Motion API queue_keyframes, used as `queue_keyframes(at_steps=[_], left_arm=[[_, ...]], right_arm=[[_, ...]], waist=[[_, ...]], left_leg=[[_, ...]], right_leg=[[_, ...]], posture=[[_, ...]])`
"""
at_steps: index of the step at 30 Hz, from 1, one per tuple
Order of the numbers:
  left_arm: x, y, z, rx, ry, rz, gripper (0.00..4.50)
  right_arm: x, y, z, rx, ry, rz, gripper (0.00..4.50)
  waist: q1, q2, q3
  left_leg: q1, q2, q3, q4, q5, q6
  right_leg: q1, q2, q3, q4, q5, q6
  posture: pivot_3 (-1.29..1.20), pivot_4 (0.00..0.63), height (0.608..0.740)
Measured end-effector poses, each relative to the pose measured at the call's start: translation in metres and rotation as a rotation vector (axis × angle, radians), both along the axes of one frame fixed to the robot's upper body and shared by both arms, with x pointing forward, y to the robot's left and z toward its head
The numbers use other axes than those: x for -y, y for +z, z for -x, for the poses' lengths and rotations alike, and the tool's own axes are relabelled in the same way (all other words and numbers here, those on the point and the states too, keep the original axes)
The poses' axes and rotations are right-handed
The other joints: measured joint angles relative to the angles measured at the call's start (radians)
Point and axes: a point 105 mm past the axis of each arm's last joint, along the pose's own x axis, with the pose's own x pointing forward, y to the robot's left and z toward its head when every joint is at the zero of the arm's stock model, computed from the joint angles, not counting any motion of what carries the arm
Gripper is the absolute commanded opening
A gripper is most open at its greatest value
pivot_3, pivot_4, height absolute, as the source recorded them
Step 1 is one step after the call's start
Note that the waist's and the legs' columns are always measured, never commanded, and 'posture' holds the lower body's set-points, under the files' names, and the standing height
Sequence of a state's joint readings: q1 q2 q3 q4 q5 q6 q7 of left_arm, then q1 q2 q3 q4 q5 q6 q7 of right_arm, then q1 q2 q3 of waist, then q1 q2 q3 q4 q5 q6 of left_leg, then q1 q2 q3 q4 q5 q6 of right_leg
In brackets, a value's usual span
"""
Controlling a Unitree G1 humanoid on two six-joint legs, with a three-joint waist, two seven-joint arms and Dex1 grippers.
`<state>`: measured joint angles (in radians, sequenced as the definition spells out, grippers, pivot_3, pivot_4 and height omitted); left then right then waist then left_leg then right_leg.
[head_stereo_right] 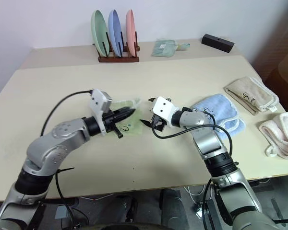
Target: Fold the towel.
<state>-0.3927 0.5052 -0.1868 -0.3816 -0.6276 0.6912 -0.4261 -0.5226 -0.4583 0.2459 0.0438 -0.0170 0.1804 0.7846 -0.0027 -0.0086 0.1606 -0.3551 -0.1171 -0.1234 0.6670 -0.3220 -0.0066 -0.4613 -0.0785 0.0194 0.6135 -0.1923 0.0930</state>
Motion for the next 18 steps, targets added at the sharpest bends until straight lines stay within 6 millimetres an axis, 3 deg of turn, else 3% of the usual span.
queue_keyframes(at_steps=[9,12,17,18], left_arm=[[0.004,-0.027,-0.004,-0.064,-0.039,-0.080,0.02],[0.004,-0.024,-0.006,-0.063,-0.027,-0.048,1.01],[-0.008,-0.009,-0.009,-0.024,0.017,-0.005,3.43],[-0.012,-0.006,-0.007,-0.018,0.018,-0.006,3.43]], right_arm=[[0.006,-0.001,-0.003,0.007,-0.044,0.004,4.50],[0.007,-0.002,-0.005,0.011,-0.058,0.007,4.50],[0.010,-0.005,-0.007,0.004,-0.073,0.014,4.50],[0.010,-0.005,-0.007,0.005,-0.074,0.016,4.50]], waist=[[-0.007,0.000,0.000],[-0.007,0.000,0.000],[-0.007,0.000,0.000],[-0.009,0.000,0.000]], left_leg=[[0.000,0.000,0.000,0.000,0.000,0.000],[0.000,0.000,0.000,0.000,0.000,0.000],[0.000,0.000,0.000,0.000,0.000,0.000],[0.000,0.000,0.000,0.000,0.000,0.000]], right_leg=[[0.000,0.000,0.000,0.000,0.000,0.000],[0.000,0.000,0.000,0.000,0.000,0.000],[0.000,0.000,0.000,0.000,0.000,0.000],[0.000,0.000,0.000,0.000,0.000,0.000]], posture=[[0.00,0.150,0.733],[0.00,0.150,0.733],[0.00,0.150,0.733],[0.00,0.150,0.733]])
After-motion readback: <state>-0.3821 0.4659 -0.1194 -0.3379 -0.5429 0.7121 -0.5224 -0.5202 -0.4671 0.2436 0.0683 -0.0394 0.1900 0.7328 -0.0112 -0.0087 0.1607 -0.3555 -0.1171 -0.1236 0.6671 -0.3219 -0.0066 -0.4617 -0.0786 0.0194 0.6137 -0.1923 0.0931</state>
